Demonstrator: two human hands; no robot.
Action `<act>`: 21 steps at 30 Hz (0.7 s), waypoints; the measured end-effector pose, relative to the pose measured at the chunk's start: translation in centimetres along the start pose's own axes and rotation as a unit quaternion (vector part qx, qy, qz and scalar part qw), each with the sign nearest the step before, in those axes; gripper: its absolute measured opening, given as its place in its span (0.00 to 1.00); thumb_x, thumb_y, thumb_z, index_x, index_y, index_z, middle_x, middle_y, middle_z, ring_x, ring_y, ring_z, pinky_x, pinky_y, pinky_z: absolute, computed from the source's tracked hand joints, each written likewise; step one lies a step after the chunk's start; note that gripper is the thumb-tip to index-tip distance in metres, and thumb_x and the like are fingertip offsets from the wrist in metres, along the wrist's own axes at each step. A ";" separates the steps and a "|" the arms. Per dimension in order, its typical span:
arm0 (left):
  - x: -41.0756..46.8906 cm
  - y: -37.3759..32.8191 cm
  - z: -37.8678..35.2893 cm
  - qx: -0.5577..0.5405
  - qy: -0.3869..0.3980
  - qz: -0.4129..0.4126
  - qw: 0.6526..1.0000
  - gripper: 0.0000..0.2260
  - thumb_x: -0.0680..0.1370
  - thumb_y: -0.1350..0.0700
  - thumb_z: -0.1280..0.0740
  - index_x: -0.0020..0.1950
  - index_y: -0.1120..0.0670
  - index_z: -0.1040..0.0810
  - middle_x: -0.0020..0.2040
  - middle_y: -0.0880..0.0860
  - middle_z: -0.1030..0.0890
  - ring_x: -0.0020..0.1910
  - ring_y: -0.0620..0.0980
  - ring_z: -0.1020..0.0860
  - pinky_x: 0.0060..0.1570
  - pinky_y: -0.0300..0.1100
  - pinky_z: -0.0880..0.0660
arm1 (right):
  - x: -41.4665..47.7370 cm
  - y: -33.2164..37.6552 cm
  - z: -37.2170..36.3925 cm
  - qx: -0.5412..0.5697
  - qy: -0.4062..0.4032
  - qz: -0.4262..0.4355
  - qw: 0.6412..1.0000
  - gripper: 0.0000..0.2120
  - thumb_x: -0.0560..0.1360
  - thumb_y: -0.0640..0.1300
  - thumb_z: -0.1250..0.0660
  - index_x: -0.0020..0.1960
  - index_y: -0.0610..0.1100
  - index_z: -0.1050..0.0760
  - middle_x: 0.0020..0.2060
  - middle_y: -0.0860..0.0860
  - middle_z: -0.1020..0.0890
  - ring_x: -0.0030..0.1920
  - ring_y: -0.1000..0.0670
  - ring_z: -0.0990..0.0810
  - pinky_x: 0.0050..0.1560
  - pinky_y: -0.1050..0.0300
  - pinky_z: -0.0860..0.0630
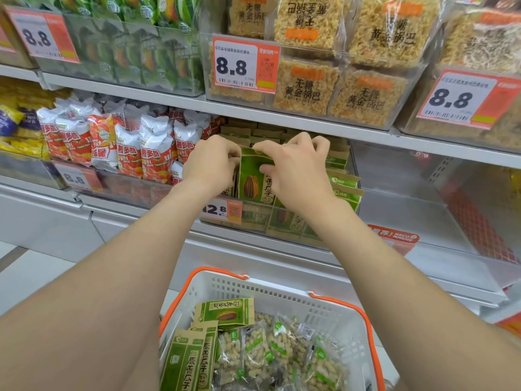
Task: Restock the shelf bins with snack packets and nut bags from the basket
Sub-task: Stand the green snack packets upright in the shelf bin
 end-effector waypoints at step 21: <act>2.1 1.7 -1.3 -0.132 0.055 0.040 0.989 0.08 0.82 0.58 0.29 0.50 0.45 0.13 0.44 0.50 0.13 0.27 0.46 0.18 0.31 0.38 0.22 | 0.5 0.0 -2.3 -0.022 0.072 -0.027 0.997 0.18 0.79 0.66 0.36 0.58 0.56 0.19 0.48 0.52 0.18 0.60 0.42 0.30 0.62 0.40 0.40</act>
Point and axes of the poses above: each hand's wrist, its own x-axis towards the middle knuckle, its own z-axis out of the back of the hand, y = z × x, the point moved 7 cm from there along x, towards the middle knuckle
